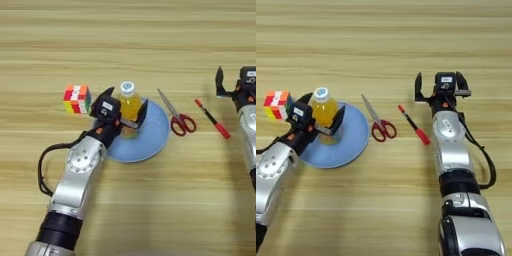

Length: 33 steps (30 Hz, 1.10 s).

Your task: Move the objects on the table

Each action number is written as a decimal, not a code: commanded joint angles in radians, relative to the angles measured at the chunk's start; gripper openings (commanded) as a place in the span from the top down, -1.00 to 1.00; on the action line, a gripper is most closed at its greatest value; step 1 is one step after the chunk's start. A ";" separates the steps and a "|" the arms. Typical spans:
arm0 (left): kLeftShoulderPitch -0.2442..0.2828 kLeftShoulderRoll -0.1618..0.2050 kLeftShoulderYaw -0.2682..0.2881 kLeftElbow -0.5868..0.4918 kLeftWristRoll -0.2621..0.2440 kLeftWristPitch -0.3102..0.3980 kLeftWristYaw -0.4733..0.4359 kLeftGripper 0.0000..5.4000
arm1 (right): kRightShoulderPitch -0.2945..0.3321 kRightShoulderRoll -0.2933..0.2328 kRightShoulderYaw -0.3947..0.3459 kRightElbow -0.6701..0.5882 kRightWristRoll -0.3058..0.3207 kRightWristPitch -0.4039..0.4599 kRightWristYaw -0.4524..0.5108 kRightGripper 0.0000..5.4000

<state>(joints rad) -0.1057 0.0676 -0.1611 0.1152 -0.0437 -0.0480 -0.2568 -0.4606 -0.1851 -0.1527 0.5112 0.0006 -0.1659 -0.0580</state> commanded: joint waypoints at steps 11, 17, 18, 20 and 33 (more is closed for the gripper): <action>-0.017 -0.007 0.000 0.064 0.022 -0.014 0.012 -0.82 | -0.025 0.004 0.004 0.013 0.001 -0.002 -0.001 -1.00; -0.016 -0.011 0.001 0.060 0.017 -0.028 0.007 -0.61 | -0.023 0.003 0.005 0.013 0.002 -0.002 0.003 -1.00; -0.016 -0.011 0.002 0.060 0.016 -0.030 0.007 -0.58 | -0.023 0.003 0.005 0.013 0.002 -0.002 0.003 -1.00; -0.016 -0.012 0.002 0.061 0.014 -0.033 0.005 -0.50 | -0.023 0.004 0.006 0.013 0.002 -0.002 0.003 -1.00; -0.007 0.020 0.050 -0.062 -0.012 -0.021 0.001 -0.26 | -0.023 0.007 0.011 0.008 -0.002 0.002 -0.001 -1.00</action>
<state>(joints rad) -0.0999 0.0701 -0.1414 0.1269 -0.0447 -0.0740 -0.2607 -0.4622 -0.1818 -0.1456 0.5170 0.0004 -0.1658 -0.0573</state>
